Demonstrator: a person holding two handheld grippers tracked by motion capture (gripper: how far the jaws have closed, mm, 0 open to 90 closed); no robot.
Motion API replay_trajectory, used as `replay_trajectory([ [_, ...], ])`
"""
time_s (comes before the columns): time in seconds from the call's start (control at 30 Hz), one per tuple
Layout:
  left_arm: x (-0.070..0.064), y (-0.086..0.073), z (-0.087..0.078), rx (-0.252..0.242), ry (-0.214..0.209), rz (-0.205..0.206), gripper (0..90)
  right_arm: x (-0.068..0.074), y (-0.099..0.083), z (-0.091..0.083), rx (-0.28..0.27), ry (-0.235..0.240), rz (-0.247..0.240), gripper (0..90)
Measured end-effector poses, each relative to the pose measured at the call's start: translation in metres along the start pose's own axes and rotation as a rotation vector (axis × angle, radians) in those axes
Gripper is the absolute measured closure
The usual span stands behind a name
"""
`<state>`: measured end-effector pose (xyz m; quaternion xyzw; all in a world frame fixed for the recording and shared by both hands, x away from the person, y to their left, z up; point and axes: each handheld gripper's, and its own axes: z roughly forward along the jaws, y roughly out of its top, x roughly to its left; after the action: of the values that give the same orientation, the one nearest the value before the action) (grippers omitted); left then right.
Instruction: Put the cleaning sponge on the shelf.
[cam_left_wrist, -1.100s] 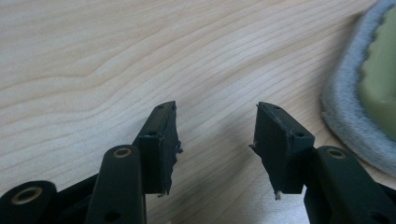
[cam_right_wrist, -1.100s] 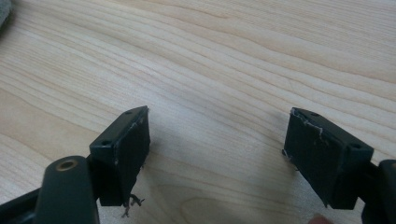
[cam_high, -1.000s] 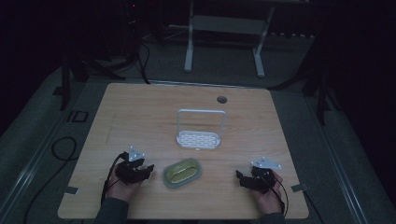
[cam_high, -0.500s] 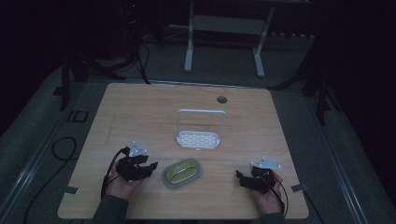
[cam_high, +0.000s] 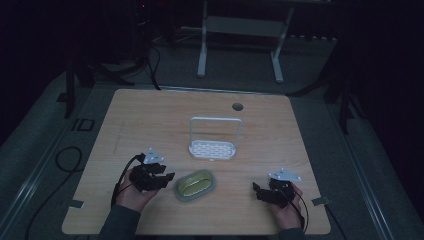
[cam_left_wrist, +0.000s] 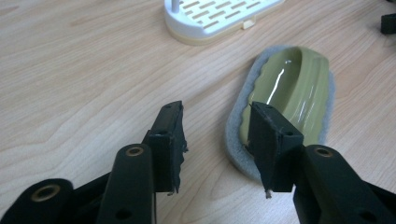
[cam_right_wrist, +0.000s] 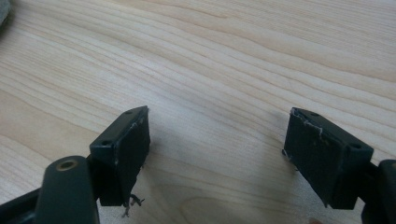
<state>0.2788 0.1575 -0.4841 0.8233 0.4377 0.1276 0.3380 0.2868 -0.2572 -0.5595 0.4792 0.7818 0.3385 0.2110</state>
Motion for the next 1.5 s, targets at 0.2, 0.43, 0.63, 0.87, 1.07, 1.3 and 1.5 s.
replay_trajectory([
  [0.2, -0.004, 0.009, 0.000, 0.013, -0.007, 0.022, 53.3, 0.000, 0.000, 0.000, 0.000, 0.000, 0.000, 21.9],
  [0.43, -0.007, 0.018, 0.000, 0.030, -0.024, 0.049, 52.6, 0.000, 0.000, 0.000, 0.000, 0.000, -0.001, 21.9],
  [0.63, -0.010, 0.030, -0.002, 0.052, -0.044, 0.090, 54.7, 0.000, 0.000, 0.000, 0.000, -0.001, 0.000, 21.9],
  [0.87, -0.012, 0.037, -0.004, 0.064, -0.048, 0.120, 55.3, 0.000, 0.000, 0.000, -0.001, 0.000, 0.000, 21.9],
  [1.07, -0.014, 0.043, -0.003, 0.086, -0.072, 0.139, 56.7, 0.000, 0.000, 0.000, 0.000, 0.000, 0.003, 21.9],
  [1.3, -0.018, 0.051, -0.002, 0.102, -0.094, 0.160, 57.3, 0.000, 0.000, 0.000, -0.001, 0.000, 0.001, 21.9],
  [1.5, -0.020, 0.059, -0.002, 0.125, -0.104, 0.181, 57.7, 0.000, 0.000, 0.000, -0.002, 0.000, -0.001, 21.9],
])
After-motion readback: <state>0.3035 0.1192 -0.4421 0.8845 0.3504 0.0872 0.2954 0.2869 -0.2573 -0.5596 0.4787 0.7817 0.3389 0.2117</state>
